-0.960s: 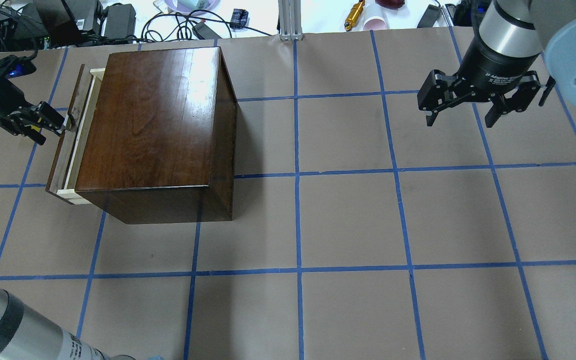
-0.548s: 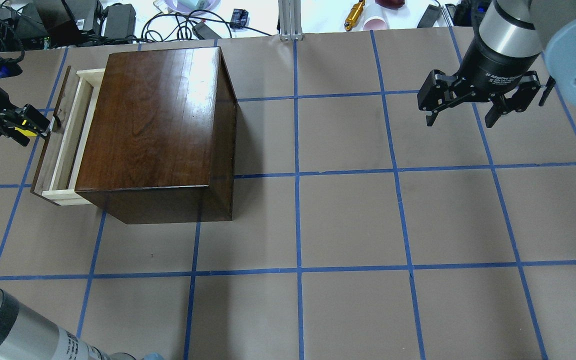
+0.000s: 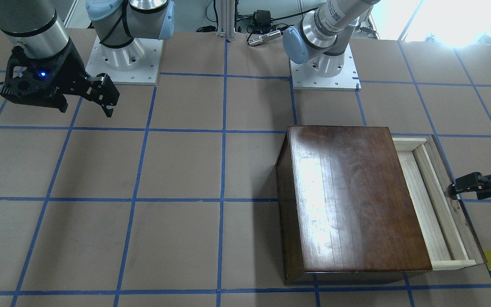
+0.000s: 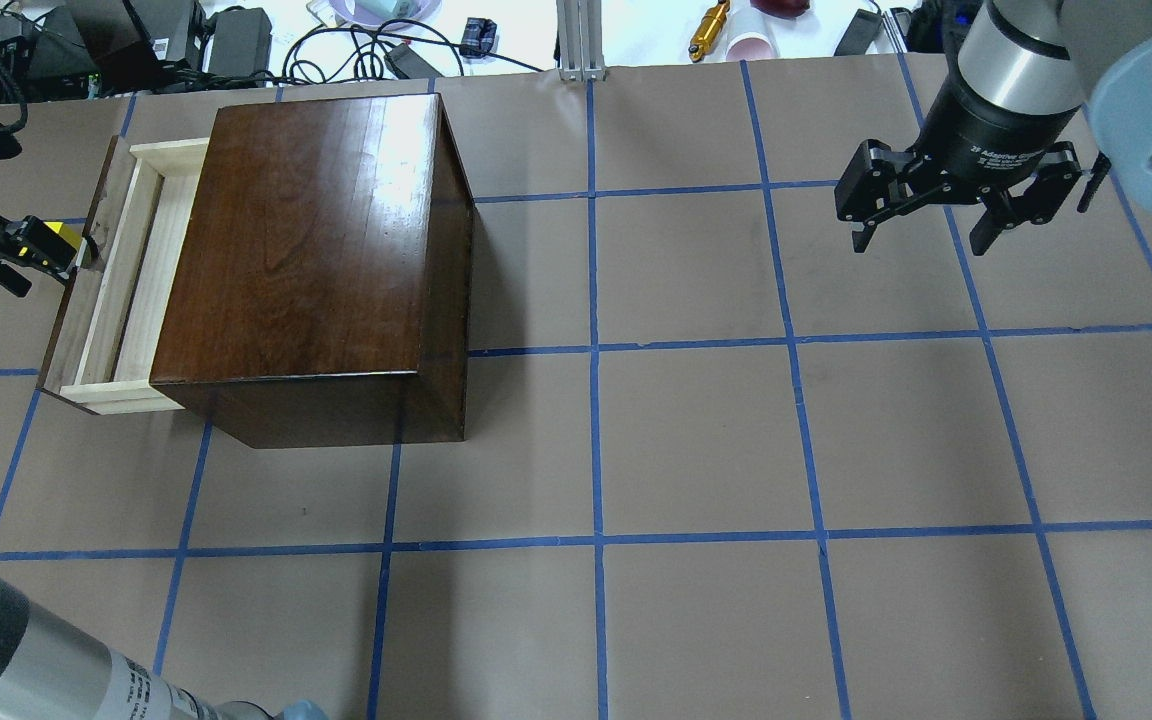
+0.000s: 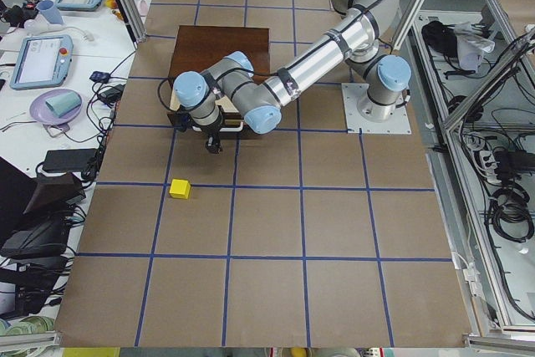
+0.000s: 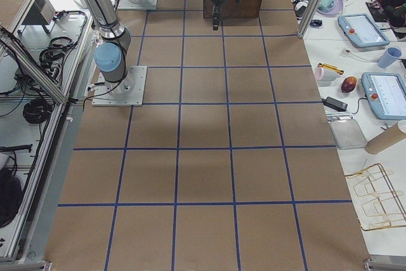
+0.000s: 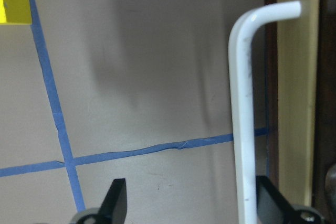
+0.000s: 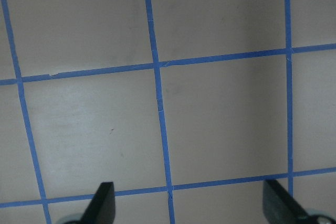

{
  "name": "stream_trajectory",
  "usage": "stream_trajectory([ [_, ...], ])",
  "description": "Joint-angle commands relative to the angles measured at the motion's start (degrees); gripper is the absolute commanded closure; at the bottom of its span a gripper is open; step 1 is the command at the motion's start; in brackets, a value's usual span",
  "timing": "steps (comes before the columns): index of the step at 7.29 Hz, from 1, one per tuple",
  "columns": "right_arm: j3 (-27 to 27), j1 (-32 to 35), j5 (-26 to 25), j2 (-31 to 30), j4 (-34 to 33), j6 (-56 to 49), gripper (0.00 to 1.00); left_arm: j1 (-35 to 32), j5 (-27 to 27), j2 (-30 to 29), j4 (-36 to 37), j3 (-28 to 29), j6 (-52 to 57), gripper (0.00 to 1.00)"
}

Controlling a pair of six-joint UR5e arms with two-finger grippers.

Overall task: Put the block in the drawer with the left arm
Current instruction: 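Release the handle and move the left gripper over the yellow cube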

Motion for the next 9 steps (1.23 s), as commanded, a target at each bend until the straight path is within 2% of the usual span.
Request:
stream_trajectory([
  [1,0.0,0.0,0.01,-0.02,0.0,0.0,0.0,0.1,-0.58,1.17,-0.86,1.73,-0.41,0.14],
  [3,0.0,0.0,0.01,-0.02,0.0,0.0,0.0,0.1,-0.58,1.27,-2.18,4.28,-0.42,0.14],
  [6,0.0,0.0,-0.08,-0.02,0.0,0.0,0.0,0.19,0.12,-3.99,-1.22,11.21,-0.15,0.13],
  [9,0.0,0.0,0.01,-0.02,0.0,0.0,0.0,2.82,0.29,-12.16,9.12,14.83,-0.41,0.12],
])
